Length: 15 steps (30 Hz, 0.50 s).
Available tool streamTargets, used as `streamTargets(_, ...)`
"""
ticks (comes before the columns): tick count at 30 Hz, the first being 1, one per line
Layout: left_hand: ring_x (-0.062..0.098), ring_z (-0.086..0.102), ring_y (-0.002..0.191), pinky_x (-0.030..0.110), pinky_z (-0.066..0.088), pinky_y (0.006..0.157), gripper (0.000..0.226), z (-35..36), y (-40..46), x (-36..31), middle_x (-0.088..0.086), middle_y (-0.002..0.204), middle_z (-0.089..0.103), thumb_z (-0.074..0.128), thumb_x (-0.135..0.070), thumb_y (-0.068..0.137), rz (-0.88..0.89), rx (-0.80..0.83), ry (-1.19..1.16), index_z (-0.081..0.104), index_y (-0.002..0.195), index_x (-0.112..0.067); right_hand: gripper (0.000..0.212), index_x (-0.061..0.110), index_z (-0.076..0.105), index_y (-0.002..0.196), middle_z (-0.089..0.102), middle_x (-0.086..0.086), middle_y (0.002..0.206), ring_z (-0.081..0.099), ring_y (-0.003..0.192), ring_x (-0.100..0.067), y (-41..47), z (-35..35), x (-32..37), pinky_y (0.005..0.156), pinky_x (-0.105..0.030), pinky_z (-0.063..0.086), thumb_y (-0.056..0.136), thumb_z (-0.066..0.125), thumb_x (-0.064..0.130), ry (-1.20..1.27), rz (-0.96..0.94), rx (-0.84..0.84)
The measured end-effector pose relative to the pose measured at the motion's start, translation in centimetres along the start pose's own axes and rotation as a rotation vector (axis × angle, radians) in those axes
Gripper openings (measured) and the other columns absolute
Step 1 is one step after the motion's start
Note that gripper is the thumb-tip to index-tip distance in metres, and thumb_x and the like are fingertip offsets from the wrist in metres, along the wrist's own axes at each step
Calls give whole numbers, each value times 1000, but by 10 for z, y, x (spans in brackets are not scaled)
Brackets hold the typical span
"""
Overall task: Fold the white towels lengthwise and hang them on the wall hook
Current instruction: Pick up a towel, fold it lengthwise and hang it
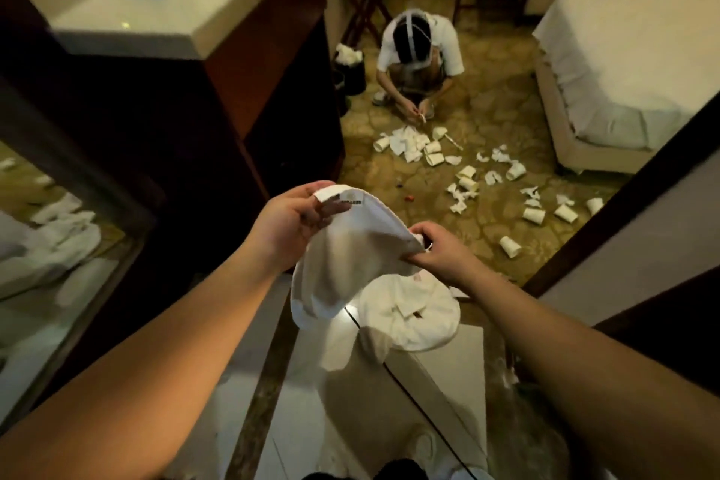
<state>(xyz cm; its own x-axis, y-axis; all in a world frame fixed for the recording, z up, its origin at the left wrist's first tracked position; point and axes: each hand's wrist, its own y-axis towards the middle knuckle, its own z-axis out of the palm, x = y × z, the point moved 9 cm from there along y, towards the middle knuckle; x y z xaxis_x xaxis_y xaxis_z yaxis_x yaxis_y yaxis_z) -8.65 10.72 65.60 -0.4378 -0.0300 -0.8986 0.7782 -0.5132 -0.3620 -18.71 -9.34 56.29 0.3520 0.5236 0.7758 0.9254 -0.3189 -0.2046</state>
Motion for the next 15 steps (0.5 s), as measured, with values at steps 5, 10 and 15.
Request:
streamTargets(5, 17, 66, 80, 33, 51, 80, 23, -35, -70, -67, 9, 82, 70, 61, -23, 98, 341, -219, 514, 71, 95, -3, 20, 17, 72, 100, 59, 11, 90, 53, 78, 2, -24, -19, 74, 68, -24, 41, 96, 64, 35, -26, -108, -4)
streamTargets(10, 25, 64, 78, 33, 42, 67, 37, -68, -141, -117, 16, 82, 65, 59, -37, 95, 512, -388, 803, 68, 84, -3, 24, 28, 73, 92, 70, 2, 91, 60, 83, -13, -73, -24, 129, 79, -30, 46, 94, 60, 48, 32, -118, 13)
streamTargets(15, 18, 50, 74, 34, 33, 71, 46, -96, -213, -135, 12, 79, 49, 55, -43, 96, 489, -340, 673, 53, 93, 3, 36, 18, 73, 84, 62, 1, 74, 52, 69, -10, -144, -19, 195, 66, -28, 39, 96, 58, 48, -82, -225, -114)
